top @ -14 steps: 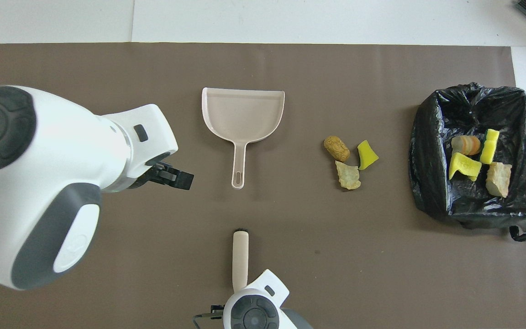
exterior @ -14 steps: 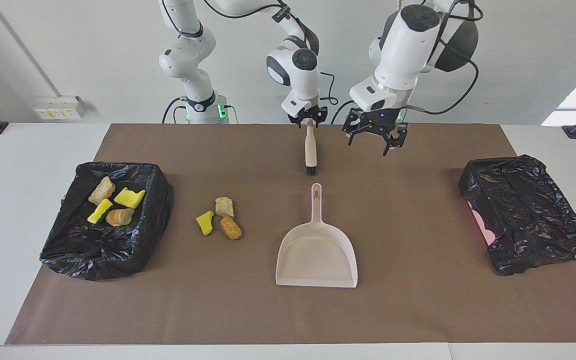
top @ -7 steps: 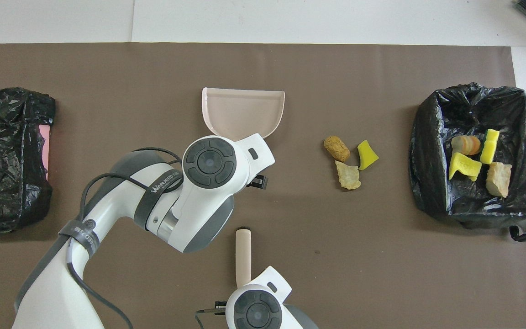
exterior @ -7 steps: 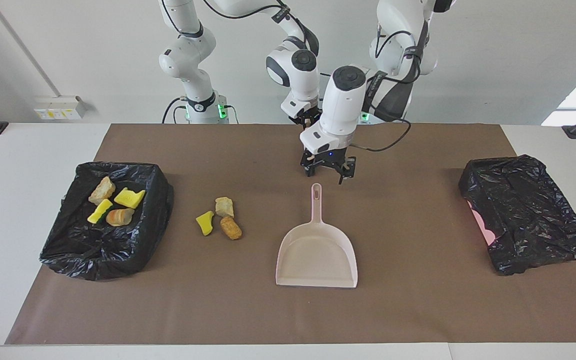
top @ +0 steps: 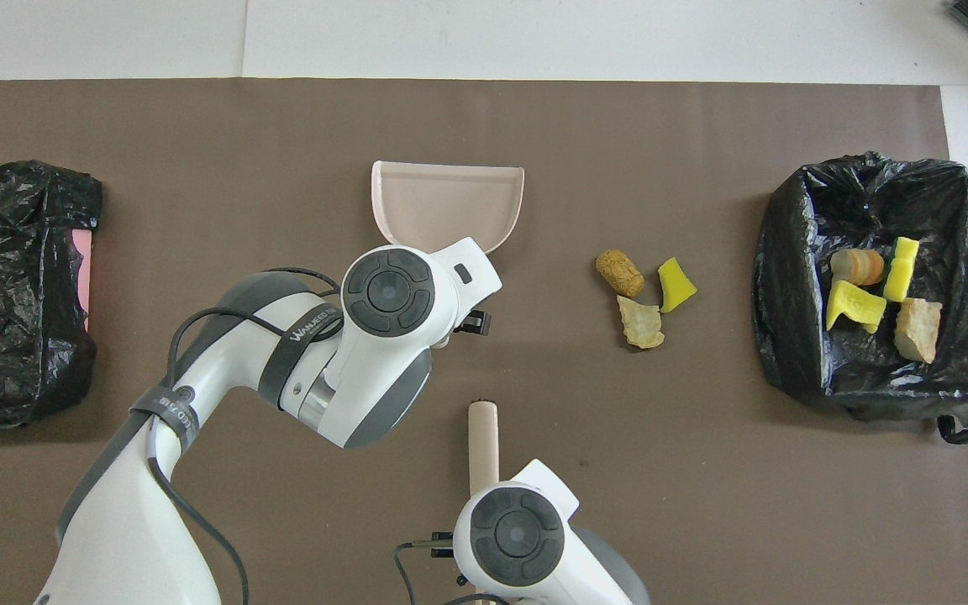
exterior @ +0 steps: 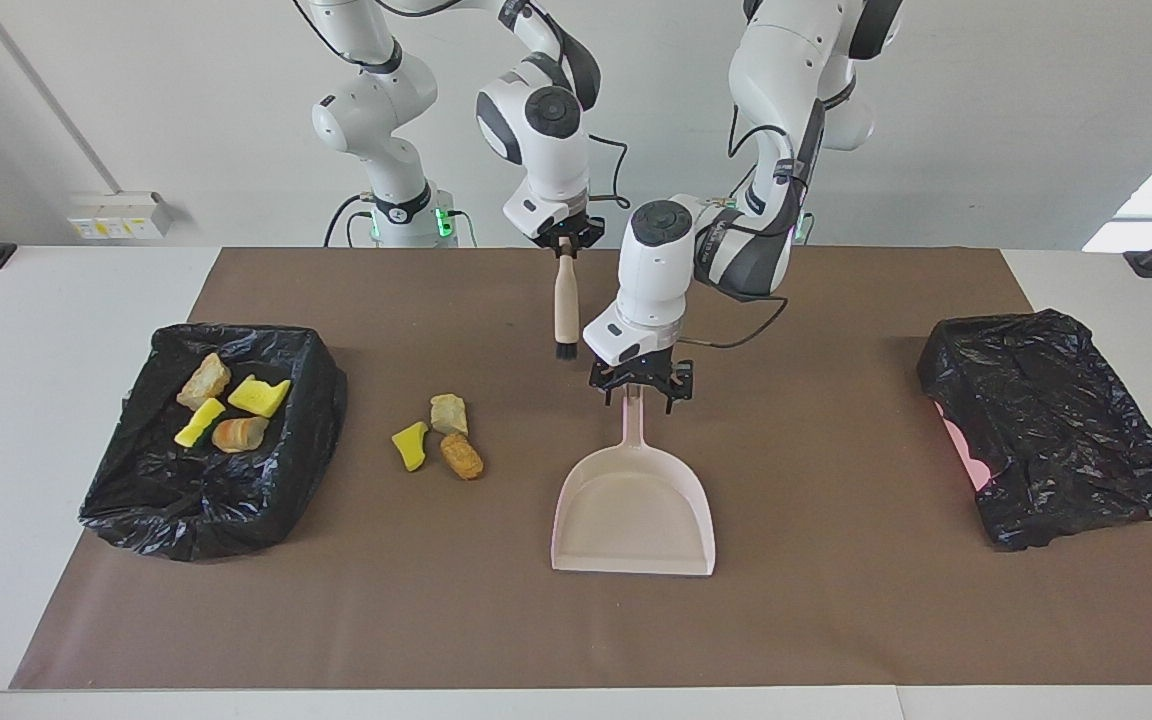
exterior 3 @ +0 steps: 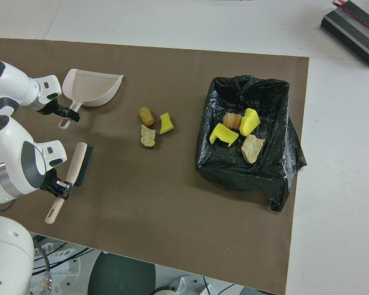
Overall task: Sweep and dump trash in bin
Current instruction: 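Grasp the dustpan with the left gripper while the right gripper grasps the brush, then move the brush with the right gripper behind the remaining scraps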
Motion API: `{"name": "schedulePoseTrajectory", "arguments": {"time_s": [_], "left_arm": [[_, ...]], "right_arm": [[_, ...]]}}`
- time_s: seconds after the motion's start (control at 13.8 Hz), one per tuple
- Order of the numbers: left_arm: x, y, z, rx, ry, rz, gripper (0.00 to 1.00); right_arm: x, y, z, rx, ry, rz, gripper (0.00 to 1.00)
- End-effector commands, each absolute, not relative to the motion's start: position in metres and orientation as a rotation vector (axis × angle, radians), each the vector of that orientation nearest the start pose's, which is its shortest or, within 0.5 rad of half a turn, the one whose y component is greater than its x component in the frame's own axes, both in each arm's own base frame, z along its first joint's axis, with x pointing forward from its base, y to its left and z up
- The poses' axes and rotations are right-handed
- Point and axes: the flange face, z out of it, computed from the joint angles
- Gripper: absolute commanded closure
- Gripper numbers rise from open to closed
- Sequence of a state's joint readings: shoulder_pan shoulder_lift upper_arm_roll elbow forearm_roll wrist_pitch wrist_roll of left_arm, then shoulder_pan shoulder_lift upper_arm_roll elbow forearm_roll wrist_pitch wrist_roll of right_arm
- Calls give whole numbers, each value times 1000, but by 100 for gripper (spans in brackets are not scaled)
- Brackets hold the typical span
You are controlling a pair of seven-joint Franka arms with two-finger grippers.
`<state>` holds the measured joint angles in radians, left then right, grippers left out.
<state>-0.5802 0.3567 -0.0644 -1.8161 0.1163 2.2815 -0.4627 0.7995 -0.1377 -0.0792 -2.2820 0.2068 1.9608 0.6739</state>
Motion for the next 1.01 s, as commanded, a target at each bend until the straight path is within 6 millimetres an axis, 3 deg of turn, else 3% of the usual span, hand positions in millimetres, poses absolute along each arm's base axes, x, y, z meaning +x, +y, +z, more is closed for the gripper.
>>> {"name": "schedulePoseTrajectory", "arguments": {"time_s": [0.0,0.07,0.29,0.51,0.65,0.87,0.94], "left_arm": [[525,-388,355,-3088,377,-221,24],[526,-388,355,-3088,377,-222,38],[523,-389,353,-3084,386,-212,56],[530,-386,366,-3092,387,-248,86],[534,-375,382,-3068,490,-264,95],[539,-339,406,-2942,830,-159,97],[537,-335,407,-2890,960,-119,97]], "right_arm": [[372,285,411,-3096,72,397,100],[385,270,414,-3111,63,396,100],[440,210,408,-3150,-36,354,100],[482,166,425,-3234,-152,322,100],[506,139,429,-3259,-238,333,100],[532,80,420,-3249,-338,275,100],[538,73,410,-3269,-375,295,100]]}}
